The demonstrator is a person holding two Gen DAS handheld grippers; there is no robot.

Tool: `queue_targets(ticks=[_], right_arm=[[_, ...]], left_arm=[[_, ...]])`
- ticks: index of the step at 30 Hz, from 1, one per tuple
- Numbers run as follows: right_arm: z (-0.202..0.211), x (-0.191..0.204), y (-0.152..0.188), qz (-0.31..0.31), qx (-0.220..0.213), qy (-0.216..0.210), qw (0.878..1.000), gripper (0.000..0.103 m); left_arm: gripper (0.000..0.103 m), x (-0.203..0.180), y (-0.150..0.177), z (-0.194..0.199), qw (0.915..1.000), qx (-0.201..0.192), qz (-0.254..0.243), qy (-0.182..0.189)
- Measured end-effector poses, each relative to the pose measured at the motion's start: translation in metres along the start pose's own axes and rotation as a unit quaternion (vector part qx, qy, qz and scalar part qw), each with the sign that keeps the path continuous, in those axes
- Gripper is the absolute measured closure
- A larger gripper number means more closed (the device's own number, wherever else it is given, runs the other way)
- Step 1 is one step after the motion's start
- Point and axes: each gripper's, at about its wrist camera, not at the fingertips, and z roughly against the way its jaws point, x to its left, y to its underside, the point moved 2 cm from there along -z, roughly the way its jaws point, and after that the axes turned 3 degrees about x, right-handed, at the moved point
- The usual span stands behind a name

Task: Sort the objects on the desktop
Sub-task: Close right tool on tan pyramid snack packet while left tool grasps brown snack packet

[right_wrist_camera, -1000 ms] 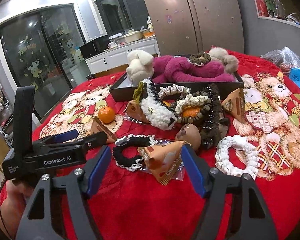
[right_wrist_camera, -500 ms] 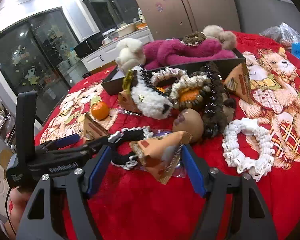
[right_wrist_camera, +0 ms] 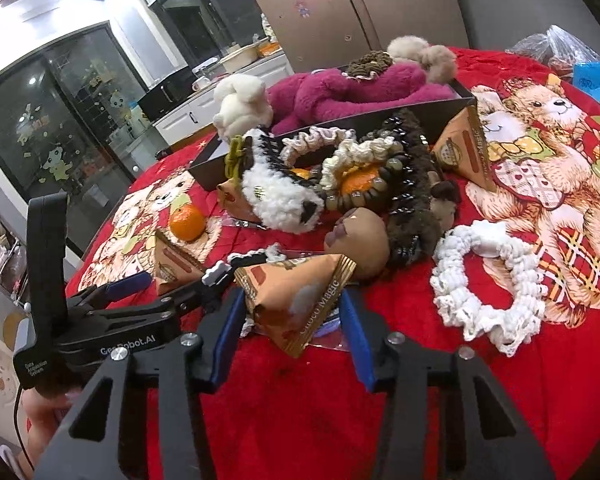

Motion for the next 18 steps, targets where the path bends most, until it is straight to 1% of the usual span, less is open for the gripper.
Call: queue_targets(ticks=[6,10,11,12,13,14,15,16,17,18], right_arm=[[0.0018,0.0033,0.0015,0.007,-0.004,0.002,1.000,0.059],[0.0030,0.0017,0.0029,0.004,-0.004,-0.002,1.000,0.061],[0.0032,0.0014,0.0030,0.004,-0.004,-0.003,1.000,0.061],[0.0032,0.0014,0.0031,0.004,-0.005,-0.004,1.000,0.061],[0.0031,0.0017,0.0033,0.004,-0.004,-0.005,1.000,0.062],[0.0031,0.0020,0.0035,0.004,-0.003,-0.005,1.000,0.062],[0.0030,0.0025,0.0037,0.004,-0.003,-0.005,1.000,0.062],[0.0034,0.0020,0.0036,0.005,-0.003,-0.005,1.000,0.062],[0.0033,0.0019,0.0035,0.005,-0.003,-0.006,1.000,0.062],[0.0033,0.0021,0.0036,0.005,-0.003,-0.006,1.000,0.062]], left_arm=[[0.001,-0.0007,0.0007,0.0026,1.0000,-0.002,0.001,0.001],[0.009,0.0003,-0.0002,0.0033,1.0000,-0.007,0.004,-0.001],[0.016,0.0005,-0.0003,0.0035,1.0000,-0.008,0.002,-0.003],[0.019,-0.0003,-0.0006,0.0043,0.9999,-0.010,0.000,-0.007],[0.026,-0.0005,-0.0006,0.0053,0.9999,-0.013,-0.001,-0.006],[0.035,-0.0006,-0.0006,0.0063,0.9999,-0.015,-0.002,-0.006],[0.041,0.0000,-0.0004,0.0080,0.9998,-0.019,-0.001,-0.005],[0.052,0.0003,-0.0005,0.0089,0.9998,-0.021,-0.001,-0.005],[0.059,0.0018,-0.0005,0.0095,0.9997,-0.022,0.001,-0.005],[0.061,0.0033,-0.0007,0.0100,0.9997,-0.023,0.004,-0.004]])
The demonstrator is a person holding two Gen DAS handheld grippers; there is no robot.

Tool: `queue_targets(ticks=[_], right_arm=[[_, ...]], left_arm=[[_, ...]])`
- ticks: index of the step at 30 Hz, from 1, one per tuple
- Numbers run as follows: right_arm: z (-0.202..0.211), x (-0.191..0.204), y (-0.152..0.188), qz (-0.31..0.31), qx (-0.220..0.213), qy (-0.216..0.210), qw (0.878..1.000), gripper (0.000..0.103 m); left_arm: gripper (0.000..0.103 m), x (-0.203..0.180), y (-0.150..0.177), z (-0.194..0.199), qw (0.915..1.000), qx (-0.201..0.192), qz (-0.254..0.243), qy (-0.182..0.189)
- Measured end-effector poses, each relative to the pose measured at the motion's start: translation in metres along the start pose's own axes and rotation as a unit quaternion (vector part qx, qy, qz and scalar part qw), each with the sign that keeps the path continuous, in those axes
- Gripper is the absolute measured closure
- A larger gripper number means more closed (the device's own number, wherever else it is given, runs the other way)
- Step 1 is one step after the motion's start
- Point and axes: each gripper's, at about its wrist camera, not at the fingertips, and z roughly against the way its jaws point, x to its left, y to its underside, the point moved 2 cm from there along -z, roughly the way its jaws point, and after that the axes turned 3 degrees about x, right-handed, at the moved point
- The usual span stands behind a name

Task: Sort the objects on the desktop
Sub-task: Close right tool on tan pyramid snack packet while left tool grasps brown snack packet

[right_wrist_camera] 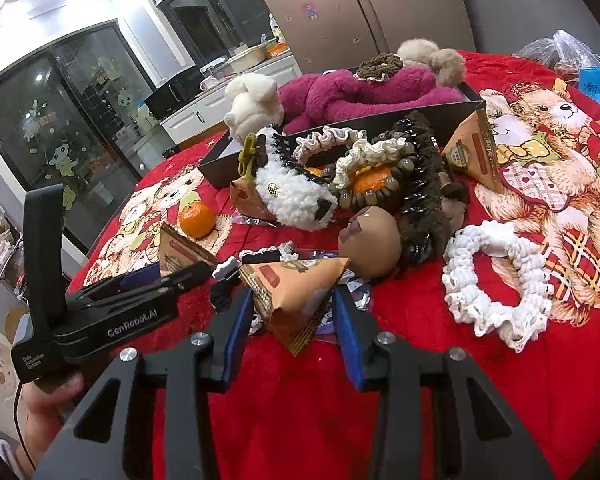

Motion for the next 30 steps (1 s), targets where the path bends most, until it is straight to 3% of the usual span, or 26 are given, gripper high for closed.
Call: queue_targets(ticks=[2,11,30], right_arm=[[0.000,0.000,0.000,0.000,0.000,-0.001,1.000,0.062],[0.001,0.002,0.001,0.005,-0.001,0.000,1.000,0.062],[0.012,0.010,0.001,0.031,-0.027,0.008,0.999,0.062]], left_arm=[[0.068,0.003,0.000,0.001,1.0000,-0.001,0.003,0.006],[0.075,0.003,0.001,0.004,0.9996,-0.006,0.002,0.028],[0.076,-0.008,-0.001,0.025,0.9980,-0.033,-0.014,0.051]])
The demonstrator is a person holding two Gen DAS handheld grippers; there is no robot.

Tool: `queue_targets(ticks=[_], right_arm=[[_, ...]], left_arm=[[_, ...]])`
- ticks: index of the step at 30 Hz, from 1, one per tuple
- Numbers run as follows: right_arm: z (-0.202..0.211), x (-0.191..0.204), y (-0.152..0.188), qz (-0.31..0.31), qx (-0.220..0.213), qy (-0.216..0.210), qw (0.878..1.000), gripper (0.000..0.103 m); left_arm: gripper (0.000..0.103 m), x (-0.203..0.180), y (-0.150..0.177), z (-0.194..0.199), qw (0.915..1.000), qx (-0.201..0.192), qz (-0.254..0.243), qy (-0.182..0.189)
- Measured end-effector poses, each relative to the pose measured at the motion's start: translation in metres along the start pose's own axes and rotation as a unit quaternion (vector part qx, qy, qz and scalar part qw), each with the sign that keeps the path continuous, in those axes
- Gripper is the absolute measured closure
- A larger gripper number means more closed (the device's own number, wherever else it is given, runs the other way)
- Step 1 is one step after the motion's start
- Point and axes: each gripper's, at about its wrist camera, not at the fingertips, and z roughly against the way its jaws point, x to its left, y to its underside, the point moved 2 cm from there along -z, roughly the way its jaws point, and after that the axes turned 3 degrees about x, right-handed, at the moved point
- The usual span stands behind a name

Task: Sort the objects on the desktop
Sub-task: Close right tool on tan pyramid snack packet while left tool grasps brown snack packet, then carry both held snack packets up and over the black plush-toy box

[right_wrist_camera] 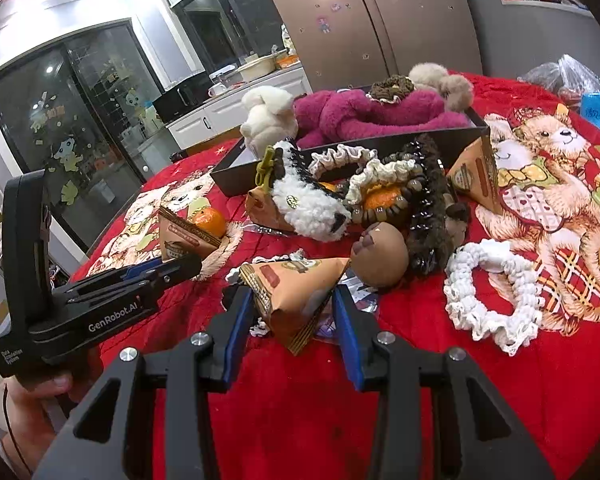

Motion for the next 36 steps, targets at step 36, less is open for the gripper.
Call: queue_targets(ticks=[36], right_arm=[[0.047,0.012,-0.005,0.034,-0.085,0.019,0.996,0.062]], left_arm=[[0.076,-0.025,-0.008,0.035,0.9987,-0.038,-0.018,0.027]])
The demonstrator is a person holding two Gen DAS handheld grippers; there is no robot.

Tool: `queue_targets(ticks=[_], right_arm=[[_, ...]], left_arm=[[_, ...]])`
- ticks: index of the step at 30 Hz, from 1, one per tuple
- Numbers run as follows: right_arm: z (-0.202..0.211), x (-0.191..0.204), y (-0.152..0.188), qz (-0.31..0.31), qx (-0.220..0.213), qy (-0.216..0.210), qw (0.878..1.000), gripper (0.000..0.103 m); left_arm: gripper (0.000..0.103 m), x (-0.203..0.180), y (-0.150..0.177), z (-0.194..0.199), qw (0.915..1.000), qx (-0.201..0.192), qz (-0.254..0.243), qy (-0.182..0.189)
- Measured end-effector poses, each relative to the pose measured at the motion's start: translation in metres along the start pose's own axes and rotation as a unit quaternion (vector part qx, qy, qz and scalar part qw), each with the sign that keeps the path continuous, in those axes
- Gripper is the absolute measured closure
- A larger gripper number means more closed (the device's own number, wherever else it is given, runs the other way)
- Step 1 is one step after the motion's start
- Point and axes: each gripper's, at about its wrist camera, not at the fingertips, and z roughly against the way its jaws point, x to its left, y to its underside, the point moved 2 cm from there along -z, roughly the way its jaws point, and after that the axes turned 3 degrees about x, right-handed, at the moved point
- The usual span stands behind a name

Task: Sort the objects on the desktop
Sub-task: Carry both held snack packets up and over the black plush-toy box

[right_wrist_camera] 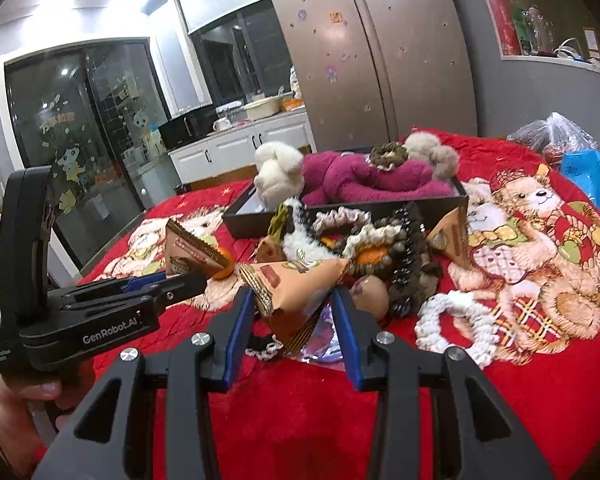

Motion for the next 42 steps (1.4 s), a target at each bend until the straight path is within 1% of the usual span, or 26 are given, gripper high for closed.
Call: queue_targets(ticks=[4,7,14,16,18,21,23,30,34,38,42], right_arm=[[0.000,-0.011,-0.006,-0.024,0.004,0.008,1.000,0.062],[0.004,-0.016,-0.013,-0.035,-0.001,0.013,0.999,0.062],[0.011,-0.021,-0.040,-0.037,-0.013,0.009,0.999,0.062],[0.010,-0.021,-0.052,-0.032,-0.016,0.011,0.999,0.062],[0.009,-0.022,-0.060,-0.029,-0.018,0.011,0.999,0.062],[0.005,-0.024,-0.074,-0.024,-0.015,0.019,0.999,0.062],[-0.001,-0.027,-0.083,-0.021,-0.011,0.027,0.999,0.062],[-0.027,-0.044,-0.108,-0.020,-0.007,0.026,0.999,0.062],[-0.047,-0.058,-0.128,-0.025,-0.004,0.024,0.999,0.062],[-0.069,-0.071,-0.149,-0.022,-0.002,0.027,0.999,0.062],[-0.093,-0.083,-0.168,-0.018,0.002,0.028,0.999,0.062]], left_arm=[[0.076,0.000,-0.006,0.003,1.0000,-0.003,0.009,0.002],[0.076,0.000,-0.011,0.005,0.9999,-0.004,0.009,0.001],[0.076,-0.005,-0.030,0.004,1.0000,-0.007,0.006,0.003],[0.076,-0.007,-0.038,0.003,1.0000,-0.008,0.004,0.002],[0.076,-0.011,-0.045,0.001,0.9999,-0.013,-0.001,-0.007],[0.076,-0.015,-0.057,-0.003,0.9999,-0.014,-0.002,-0.002],[0.076,-0.017,-0.064,-0.008,0.9999,-0.015,0.000,-0.002],[0.076,-0.024,-0.094,-0.037,0.9999,-0.010,-0.002,-0.002],[0.076,-0.028,-0.114,-0.057,0.9999,-0.010,-0.002,-0.001],[0.076,-0.030,-0.134,-0.075,0.9998,-0.018,0.002,-0.001],[0.076,-0.032,-0.154,-0.101,0.9998,-0.020,0.003,-0.001]])
